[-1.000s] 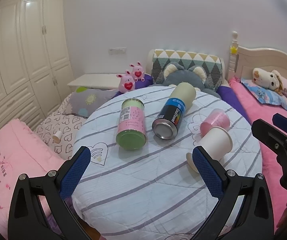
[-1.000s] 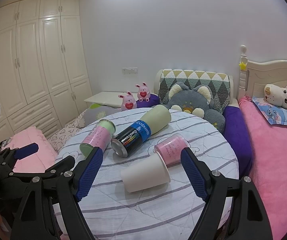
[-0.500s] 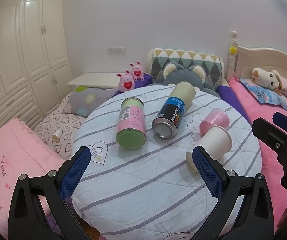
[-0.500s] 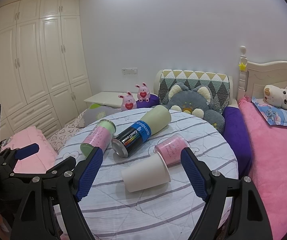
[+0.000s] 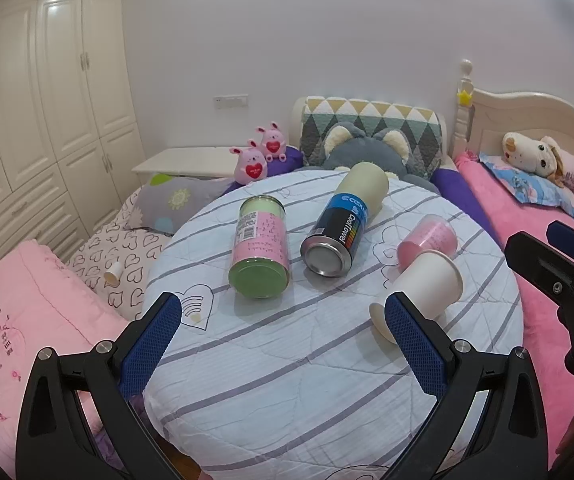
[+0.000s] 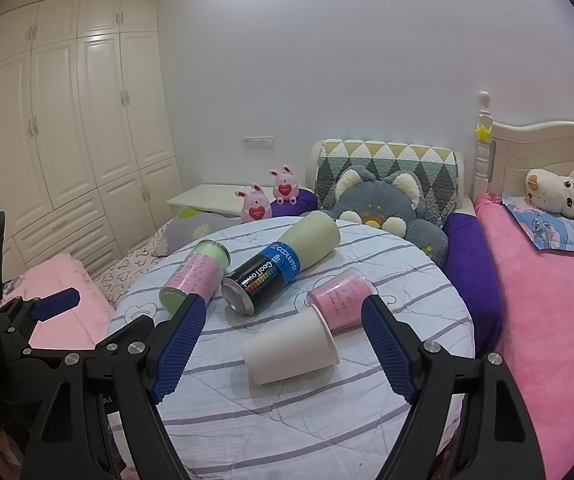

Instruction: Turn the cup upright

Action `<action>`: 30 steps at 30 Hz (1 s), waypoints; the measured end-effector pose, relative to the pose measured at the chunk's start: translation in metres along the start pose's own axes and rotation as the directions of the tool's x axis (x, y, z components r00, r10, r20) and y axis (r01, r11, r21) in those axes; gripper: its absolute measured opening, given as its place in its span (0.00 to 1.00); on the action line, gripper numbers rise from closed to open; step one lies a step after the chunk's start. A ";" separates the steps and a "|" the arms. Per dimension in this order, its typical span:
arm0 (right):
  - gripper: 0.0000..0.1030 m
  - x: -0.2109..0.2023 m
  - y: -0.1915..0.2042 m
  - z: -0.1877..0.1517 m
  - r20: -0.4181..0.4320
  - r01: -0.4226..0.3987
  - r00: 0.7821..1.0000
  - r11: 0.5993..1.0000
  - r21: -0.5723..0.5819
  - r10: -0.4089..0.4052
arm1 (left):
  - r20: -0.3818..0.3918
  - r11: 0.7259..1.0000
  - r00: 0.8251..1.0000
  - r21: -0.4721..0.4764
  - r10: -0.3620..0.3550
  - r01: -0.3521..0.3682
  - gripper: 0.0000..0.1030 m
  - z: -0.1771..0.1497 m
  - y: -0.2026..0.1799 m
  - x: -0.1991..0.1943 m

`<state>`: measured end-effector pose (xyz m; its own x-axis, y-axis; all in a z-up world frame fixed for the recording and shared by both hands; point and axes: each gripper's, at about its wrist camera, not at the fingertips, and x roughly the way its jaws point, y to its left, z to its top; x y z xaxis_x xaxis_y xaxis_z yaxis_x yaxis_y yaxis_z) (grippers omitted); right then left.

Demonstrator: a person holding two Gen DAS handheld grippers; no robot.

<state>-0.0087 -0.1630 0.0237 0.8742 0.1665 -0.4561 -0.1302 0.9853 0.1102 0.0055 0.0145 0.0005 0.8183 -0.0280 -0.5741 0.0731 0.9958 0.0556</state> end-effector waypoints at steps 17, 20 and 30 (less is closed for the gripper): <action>0.79 0.000 0.001 0.001 -0.006 0.000 1.000 1.000 -0.001 0.000 | -0.011 1.000 1.000 0.007 0.000 0.001 1.00 -0.001 -0.004 0.005; 0.79 0.001 0.001 0.001 -0.007 0.000 1.000 1.000 -0.001 0.000 | -0.014 1.000 1.000 0.006 0.000 0.000 1.00 -0.001 -0.004 0.006; 0.79 0.018 0.009 0.005 -0.030 -0.001 1.000 1.000 -0.016 0.001 | -0.020 1.000 1.000 -0.016 0.007 -0.008 1.00 0.007 0.012 0.020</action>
<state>0.0079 -0.1514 0.0211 0.8596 0.1684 -0.4823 -0.1389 0.9856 0.0966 0.0272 0.0253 -0.0043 0.8071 -0.0189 -0.5901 0.0578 0.9972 0.0472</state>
